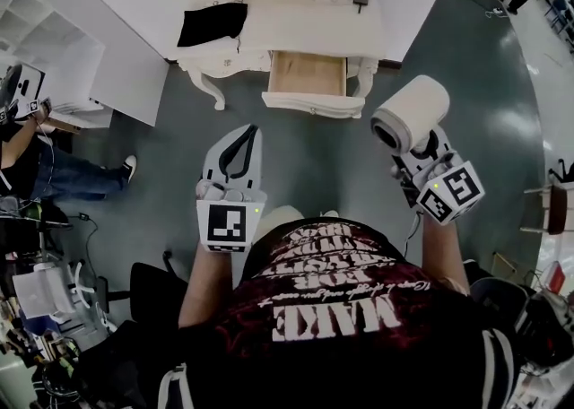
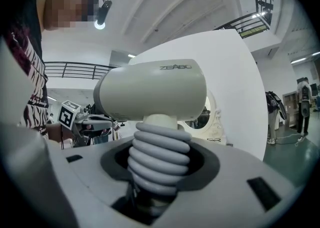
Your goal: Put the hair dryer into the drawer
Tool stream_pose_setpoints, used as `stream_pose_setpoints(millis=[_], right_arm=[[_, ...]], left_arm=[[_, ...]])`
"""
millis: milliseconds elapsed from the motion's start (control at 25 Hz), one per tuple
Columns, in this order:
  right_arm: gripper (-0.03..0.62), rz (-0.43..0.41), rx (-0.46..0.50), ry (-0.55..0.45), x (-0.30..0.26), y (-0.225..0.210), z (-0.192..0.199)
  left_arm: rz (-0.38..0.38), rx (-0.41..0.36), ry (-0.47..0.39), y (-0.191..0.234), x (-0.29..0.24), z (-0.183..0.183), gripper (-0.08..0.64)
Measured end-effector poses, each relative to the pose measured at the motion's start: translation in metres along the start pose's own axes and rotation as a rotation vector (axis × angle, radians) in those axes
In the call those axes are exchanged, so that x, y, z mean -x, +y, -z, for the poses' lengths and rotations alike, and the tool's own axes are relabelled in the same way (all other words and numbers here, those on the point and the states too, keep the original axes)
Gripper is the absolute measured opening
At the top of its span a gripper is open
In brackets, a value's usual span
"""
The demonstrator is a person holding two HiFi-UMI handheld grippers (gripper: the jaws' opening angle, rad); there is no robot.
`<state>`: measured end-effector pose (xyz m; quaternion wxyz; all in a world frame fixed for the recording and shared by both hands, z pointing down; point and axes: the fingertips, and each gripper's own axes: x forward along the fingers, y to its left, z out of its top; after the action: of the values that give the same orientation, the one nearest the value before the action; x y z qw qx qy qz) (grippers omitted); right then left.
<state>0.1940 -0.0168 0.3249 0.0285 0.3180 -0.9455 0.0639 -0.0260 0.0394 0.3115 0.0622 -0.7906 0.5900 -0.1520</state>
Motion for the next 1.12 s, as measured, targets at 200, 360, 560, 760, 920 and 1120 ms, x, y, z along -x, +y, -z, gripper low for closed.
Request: stream_pose_setpoints(millis=[200, 360, 560, 760, 920, 1120], right_arm=[[0.199, -0.02, -0.011, 0.017, -0.025, 0.007, 0.002], [0.199, -0.011, 0.012, 0.036, -0.048, 0.011, 0.005], [0.199, -0.002, 0.036, 0.064, -0.081, 0.012, 0.005], [0.199, 0.032, 0.057, 0.082, -0.106, 0.003, 0.005], [0.199, 0.063, 0.039, 0.091, -0.123, -0.007, 0.003], [0.199, 0.099, 0.043, 0.093, -0.145, -0.02, -0.001]], left_arm=[[-0.051, 0.07, 0.008, 0.028, 0.006, 0.015, 0.008], [-0.07, 0.101, 0.02, 0.06, -0.003, 0.03, 0.008], [-0.049, 0.154, -0.001, 0.095, -0.032, 0.036, 0.008], [-0.007, 0.126, -0.014, 0.119, -0.066, 0.04, 0.008], [0.035, 0.126, -0.025, 0.132, -0.092, 0.041, 0.008], [0.072, 0.121, -0.041, 0.15, -0.123, 0.04, 0.008]])
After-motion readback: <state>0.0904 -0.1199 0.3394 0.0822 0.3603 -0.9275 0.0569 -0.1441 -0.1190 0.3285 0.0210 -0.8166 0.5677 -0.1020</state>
